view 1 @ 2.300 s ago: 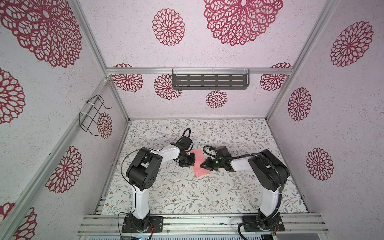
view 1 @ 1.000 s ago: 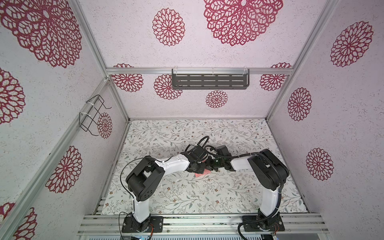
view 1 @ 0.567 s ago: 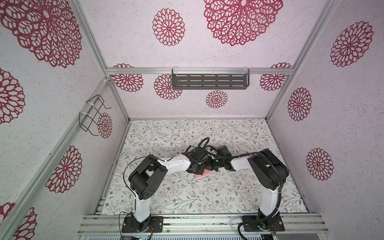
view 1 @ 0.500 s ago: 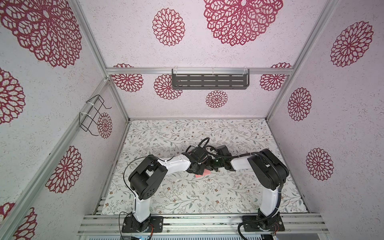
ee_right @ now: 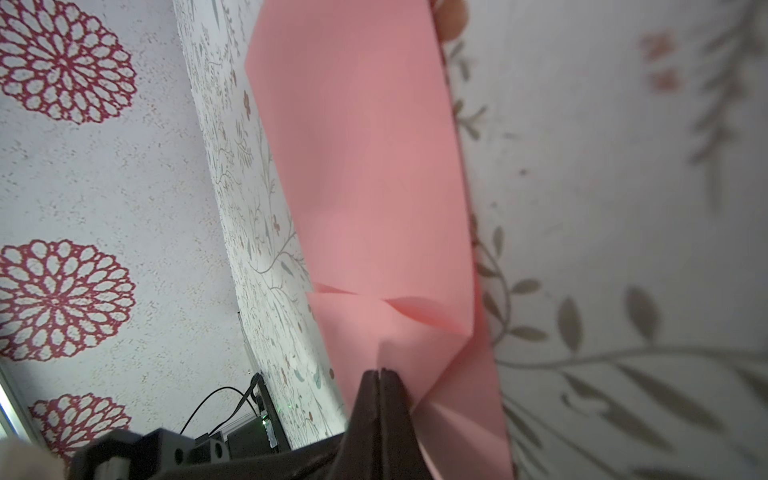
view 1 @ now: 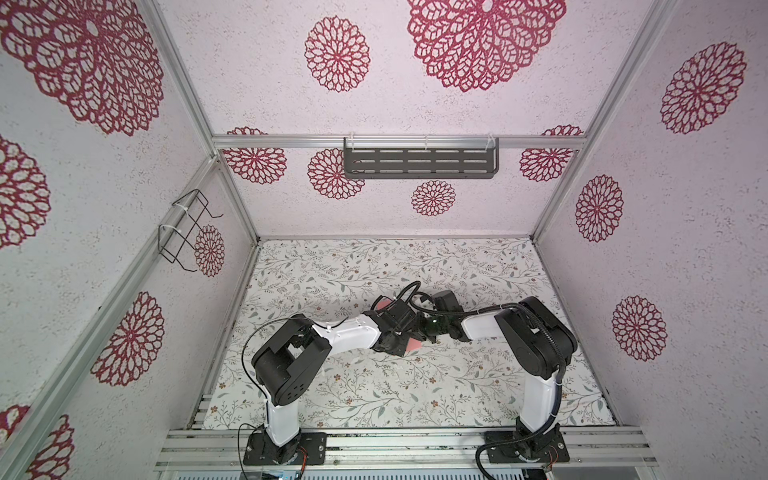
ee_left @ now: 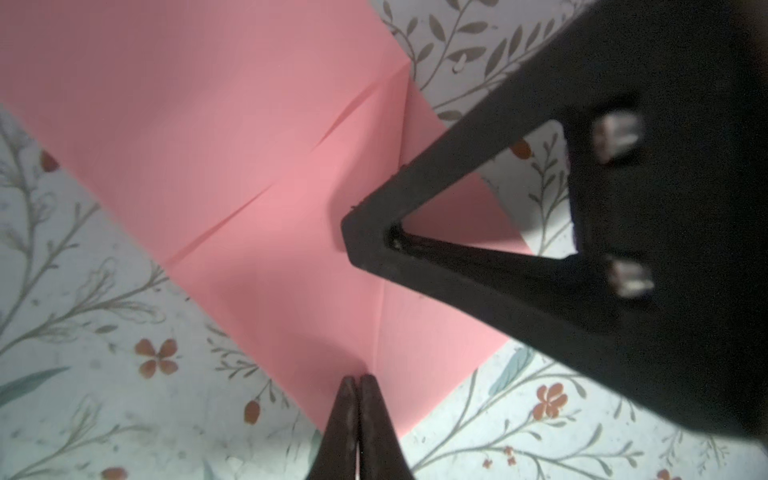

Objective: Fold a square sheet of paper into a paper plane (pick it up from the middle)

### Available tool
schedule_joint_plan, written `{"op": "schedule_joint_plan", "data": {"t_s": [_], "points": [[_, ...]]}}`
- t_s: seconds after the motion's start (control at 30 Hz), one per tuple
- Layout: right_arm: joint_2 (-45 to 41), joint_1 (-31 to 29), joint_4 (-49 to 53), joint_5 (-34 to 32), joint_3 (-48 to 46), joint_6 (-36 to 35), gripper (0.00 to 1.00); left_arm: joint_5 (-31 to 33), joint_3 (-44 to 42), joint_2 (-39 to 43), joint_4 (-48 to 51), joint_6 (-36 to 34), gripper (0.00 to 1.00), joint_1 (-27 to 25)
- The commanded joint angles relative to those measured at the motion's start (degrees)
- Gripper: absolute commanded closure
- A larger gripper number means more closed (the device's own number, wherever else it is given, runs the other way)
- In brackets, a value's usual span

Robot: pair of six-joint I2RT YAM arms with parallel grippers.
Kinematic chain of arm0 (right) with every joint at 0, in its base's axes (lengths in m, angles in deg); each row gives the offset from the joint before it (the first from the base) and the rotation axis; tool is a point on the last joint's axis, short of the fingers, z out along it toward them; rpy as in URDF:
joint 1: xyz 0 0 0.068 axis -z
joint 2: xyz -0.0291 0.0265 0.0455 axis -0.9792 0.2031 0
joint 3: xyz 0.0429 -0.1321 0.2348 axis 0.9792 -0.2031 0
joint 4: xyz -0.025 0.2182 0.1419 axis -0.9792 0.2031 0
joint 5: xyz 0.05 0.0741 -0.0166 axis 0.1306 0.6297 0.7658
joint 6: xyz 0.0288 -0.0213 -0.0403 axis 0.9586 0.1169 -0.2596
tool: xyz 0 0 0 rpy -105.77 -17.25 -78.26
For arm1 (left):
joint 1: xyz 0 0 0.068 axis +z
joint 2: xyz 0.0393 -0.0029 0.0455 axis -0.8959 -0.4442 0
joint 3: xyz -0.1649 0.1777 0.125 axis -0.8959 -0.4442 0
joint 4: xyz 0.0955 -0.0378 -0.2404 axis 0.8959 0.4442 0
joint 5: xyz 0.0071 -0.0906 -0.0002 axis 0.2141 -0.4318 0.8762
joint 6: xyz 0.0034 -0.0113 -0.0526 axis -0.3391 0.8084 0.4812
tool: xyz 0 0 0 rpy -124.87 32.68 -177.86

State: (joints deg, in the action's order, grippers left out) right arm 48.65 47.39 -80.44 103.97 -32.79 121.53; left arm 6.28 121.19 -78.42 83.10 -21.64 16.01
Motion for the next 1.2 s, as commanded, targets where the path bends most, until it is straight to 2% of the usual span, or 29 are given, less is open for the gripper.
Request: {"op": "schedule_joint_plan", "data": {"t_s": [0.0,0.6,0.83,1.17], "points": [[3.68,0.73,8.25,-6.05,-1.08,0.33,0.99,0.49,-1.23,0.83,1.79,-1.1,0.94,-1.34],[3.71,1.07,9.29,-6.4,-0.12,-1.08,0.99,2.4,-5.4,6.94,3.19,0.66,0.97,-3.35],[3.11,1.09,7.68,-5.31,0.41,-2.57,0.99,5.66,-6.41,12.19,-2.55,2.31,0.97,-2.12],[2.68,1.06,1.45,-2.35,0.45,-2.51,0.99,0.47,-5.04,6.41,-6.57,2.42,1.0,0.34]]}}
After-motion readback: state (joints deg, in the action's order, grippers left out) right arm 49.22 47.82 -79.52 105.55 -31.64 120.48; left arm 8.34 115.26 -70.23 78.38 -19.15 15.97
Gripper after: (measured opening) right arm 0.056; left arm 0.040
